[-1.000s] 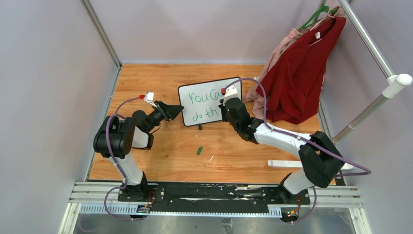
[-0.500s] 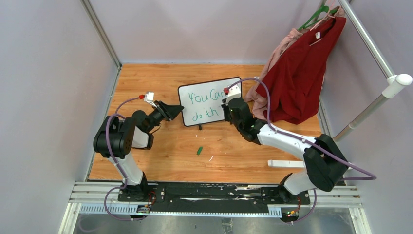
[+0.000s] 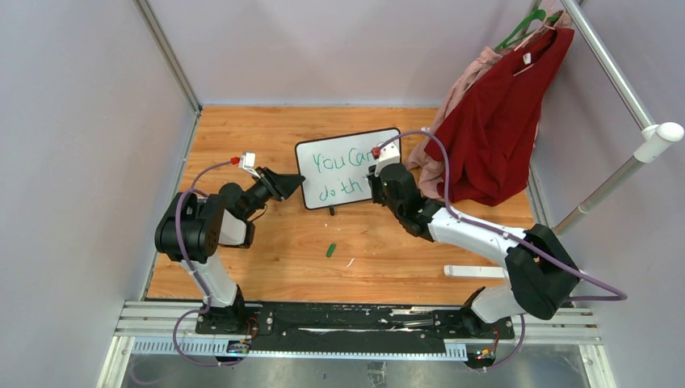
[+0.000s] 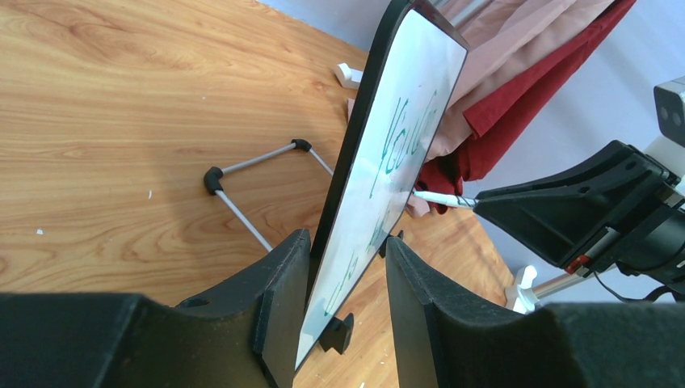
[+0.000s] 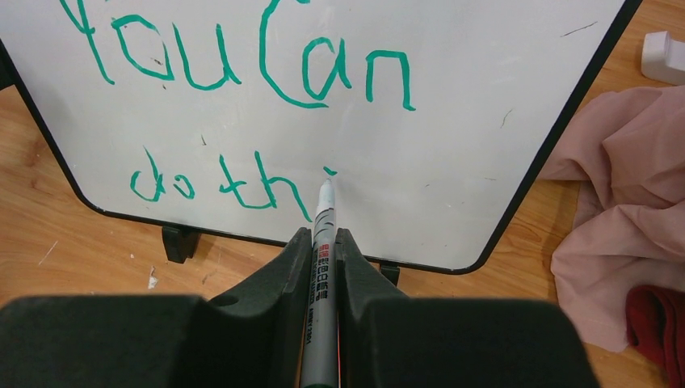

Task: Write a sentence on the whiteboard

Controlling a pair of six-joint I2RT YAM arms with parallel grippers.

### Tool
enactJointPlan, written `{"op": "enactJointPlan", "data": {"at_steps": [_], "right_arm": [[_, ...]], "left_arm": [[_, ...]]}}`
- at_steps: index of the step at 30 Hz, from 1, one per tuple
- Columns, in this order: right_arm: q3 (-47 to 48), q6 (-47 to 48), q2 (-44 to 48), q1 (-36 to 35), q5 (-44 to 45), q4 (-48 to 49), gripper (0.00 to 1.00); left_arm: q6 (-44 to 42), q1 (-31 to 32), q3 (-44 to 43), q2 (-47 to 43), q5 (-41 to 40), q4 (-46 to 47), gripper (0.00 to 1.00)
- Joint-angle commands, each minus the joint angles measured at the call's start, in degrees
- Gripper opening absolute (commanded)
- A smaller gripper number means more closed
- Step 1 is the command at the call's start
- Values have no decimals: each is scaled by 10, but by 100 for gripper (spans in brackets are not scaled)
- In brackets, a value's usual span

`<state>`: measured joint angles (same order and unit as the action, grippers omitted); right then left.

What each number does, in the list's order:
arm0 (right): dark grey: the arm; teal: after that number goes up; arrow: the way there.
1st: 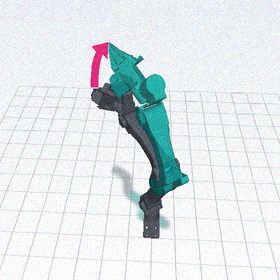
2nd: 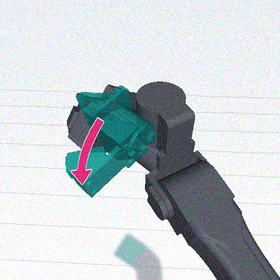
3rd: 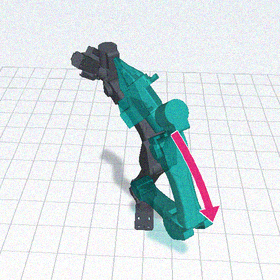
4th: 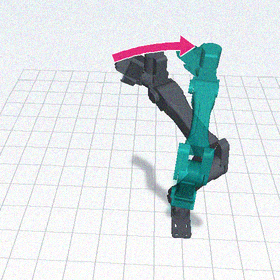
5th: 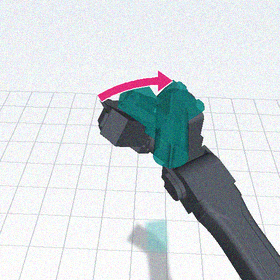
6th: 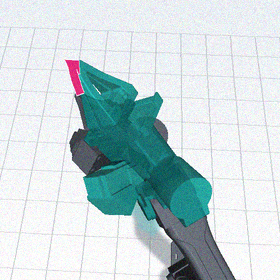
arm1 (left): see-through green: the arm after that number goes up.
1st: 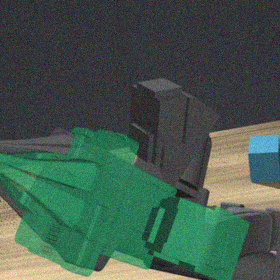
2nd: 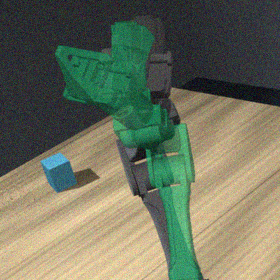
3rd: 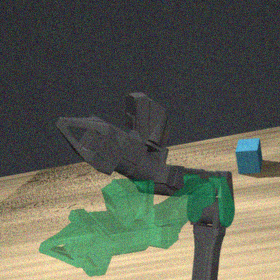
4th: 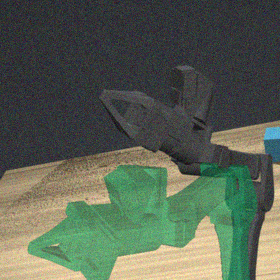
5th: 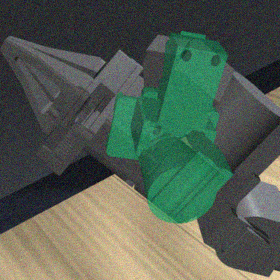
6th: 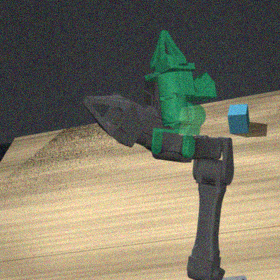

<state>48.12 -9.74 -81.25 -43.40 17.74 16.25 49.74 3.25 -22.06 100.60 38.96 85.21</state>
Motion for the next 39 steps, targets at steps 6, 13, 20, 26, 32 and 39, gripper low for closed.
{"op": "enactJointPlan", "data": {"at_steps": [6, 13, 20, 26, 32, 39], "right_arm": [[-2, -10, -15, -2, -2, 2, 0], [2, -12, -26, -3, 2, 0, 0], [3, -9, -36, -2, 8, 3, 0], [-6, -12, -38, -3, 9, 4, 0], [-16, -17, -34, -3, 5, -1, 0], [-33, -27, -32, -3, -1, -5, 0]], "left_arm": [[-10, 6, 4, -12, 4, 19, 45], [-10, 5, 5, -11, 5, 19, 45], [-10, 5, 4, -12, 4, 20, 45], [-10, 5, 5, -14, 5, 19, 45], [-10, 5, 5, -13, 5, 19, 45], [-10, 6, 4, -12, 4, 20, 45]]}}
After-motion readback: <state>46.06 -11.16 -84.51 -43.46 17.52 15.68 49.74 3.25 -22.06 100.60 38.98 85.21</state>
